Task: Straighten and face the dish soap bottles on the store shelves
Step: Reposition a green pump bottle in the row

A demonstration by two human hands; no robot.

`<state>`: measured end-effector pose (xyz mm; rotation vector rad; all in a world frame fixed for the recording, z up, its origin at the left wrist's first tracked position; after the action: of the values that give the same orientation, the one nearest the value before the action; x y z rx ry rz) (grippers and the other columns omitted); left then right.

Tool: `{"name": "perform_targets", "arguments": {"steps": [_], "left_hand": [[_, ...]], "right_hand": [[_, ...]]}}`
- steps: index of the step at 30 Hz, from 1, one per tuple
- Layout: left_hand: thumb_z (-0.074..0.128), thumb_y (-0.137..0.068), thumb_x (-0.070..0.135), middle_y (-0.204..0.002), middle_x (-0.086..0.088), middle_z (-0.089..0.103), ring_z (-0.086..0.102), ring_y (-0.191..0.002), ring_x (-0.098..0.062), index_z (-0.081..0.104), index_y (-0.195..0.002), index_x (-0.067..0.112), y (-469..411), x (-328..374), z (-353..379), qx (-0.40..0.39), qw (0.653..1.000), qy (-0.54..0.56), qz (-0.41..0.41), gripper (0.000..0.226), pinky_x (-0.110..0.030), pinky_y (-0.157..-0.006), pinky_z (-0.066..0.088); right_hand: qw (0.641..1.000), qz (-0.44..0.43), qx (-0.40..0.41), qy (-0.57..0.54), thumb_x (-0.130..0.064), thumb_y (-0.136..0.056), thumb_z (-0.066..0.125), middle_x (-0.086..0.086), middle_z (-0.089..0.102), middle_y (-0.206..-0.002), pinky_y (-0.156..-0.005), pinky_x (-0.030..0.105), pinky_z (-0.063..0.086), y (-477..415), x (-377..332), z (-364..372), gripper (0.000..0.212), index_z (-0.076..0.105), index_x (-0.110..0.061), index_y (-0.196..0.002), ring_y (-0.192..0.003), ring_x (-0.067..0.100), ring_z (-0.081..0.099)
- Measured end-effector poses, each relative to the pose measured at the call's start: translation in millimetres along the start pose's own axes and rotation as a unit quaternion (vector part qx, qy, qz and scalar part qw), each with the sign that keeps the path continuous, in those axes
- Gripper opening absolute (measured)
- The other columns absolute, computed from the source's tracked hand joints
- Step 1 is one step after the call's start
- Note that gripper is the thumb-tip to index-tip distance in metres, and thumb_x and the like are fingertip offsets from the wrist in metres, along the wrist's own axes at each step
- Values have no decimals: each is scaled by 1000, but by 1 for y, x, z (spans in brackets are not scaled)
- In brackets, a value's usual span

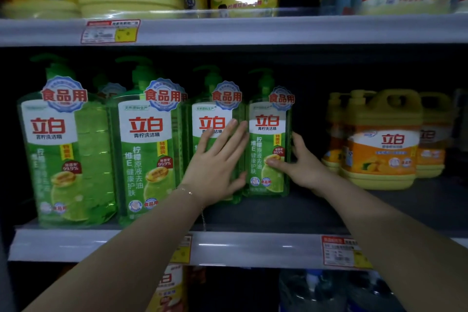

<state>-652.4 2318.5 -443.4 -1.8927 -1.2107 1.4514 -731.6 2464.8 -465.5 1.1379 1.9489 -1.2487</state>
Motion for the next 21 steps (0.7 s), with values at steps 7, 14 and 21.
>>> {"name": "perform_targets", "arguments": {"steps": [7,14,21], "left_hand": [[40,-87,56,-158,-8,24,16,-147,-23,42,-145,9,1,-1,-3,21,1000,3,12,74,-50,-114,15],[39,-87,56,-158,-9,17,15,-147,-26,43,-141,11,0,-3,3,23,1000,10,8,71,-50,-114,13],[38,-87,56,-158,-9,16,16,-146,-28,40,-141,12,1,-3,4,22,1000,15,6,69,-51,-112,16]], "right_hand": [[999,-3,-4,37,-30,-85,70,-10,48,-119,-93,27,40,-4,-4,4,85,12,-28,-147,-109,10,48],[999,7,-7,44,-30,-86,69,-8,49,-117,-90,25,39,-4,-6,4,83,12,-23,-146,-105,10,48],[998,57,-1,-9,-24,-83,73,-8,45,-115,-88,24,38,-5,2,3,94,5,-19,-148,-104,8,45]]}}
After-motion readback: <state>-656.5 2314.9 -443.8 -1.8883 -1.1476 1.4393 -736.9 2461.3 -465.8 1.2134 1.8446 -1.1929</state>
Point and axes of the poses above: each hand's wrist, its own y-axis away from the middle knuckle, its own z-axis out of the palm, x = y × z, the point moved 10 cm from there along -y, towards the middle knuckle
